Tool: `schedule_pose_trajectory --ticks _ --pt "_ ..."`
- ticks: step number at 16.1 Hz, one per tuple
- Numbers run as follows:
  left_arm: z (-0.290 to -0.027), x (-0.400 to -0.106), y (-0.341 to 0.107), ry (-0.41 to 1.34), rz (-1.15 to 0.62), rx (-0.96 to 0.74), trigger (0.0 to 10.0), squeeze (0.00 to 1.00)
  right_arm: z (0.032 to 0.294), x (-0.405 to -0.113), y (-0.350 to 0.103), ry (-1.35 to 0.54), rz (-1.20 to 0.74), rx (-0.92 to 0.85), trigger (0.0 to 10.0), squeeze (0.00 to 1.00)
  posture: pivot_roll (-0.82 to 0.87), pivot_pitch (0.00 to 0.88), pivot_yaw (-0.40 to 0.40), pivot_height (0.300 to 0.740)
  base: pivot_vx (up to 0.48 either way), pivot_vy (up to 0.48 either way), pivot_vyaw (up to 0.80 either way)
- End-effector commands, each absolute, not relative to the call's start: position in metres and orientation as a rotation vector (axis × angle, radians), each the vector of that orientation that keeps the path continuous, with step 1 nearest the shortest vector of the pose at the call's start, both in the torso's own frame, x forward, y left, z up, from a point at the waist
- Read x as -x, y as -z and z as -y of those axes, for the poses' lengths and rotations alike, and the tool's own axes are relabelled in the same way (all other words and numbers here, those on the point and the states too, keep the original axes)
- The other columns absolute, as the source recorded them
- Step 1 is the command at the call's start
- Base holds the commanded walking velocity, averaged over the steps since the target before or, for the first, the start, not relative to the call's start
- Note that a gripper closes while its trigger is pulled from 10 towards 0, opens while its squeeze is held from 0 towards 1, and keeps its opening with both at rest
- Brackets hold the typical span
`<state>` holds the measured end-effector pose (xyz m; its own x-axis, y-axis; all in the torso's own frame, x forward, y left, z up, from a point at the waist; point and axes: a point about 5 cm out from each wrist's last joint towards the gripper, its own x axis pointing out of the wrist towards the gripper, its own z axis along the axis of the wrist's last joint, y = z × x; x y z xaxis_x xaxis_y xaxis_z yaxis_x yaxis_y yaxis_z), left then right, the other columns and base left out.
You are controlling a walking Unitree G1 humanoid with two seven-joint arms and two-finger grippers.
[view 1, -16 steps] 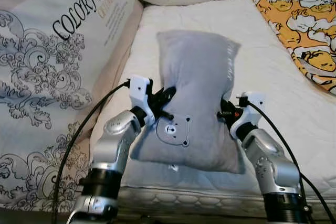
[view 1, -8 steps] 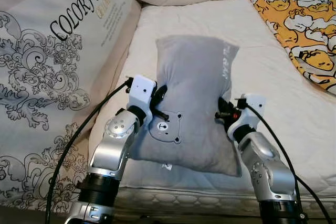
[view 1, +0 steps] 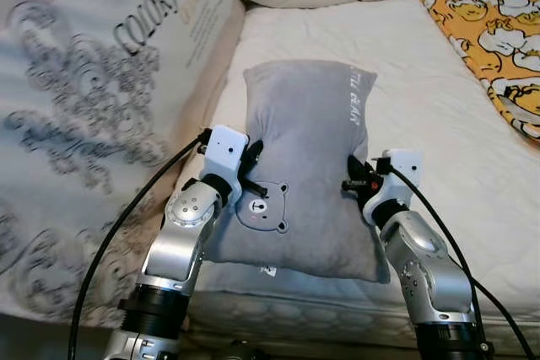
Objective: Clean up the room
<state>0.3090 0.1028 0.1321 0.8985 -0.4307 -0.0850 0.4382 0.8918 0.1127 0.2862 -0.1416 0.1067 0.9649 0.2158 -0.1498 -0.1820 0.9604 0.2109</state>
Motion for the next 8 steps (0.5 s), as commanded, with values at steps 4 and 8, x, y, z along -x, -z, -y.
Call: schedule_pose_trajectory --ticks 4,8 --pt "-0.1080 -0.3072 -0.1396 0.415 -0.030 -0.132 10.0 0.00 0.1387 -0.2886 -0.1136 -0.211 -0.137 -0.151 10.0 0.00 -0.02 0.000 0.078 0.740 0.000 0.314 0.00" --pt "-0.1106 -0.3084 -0.1426 0.401 -0.022 -0.134 10.0 0.00 0.1422 -0.2907 -0.1134 -0.171 -0.140 -0.156 10.0 0.00 -0.01 0.000 0.057 0.740 0.000 0.313 0.00"
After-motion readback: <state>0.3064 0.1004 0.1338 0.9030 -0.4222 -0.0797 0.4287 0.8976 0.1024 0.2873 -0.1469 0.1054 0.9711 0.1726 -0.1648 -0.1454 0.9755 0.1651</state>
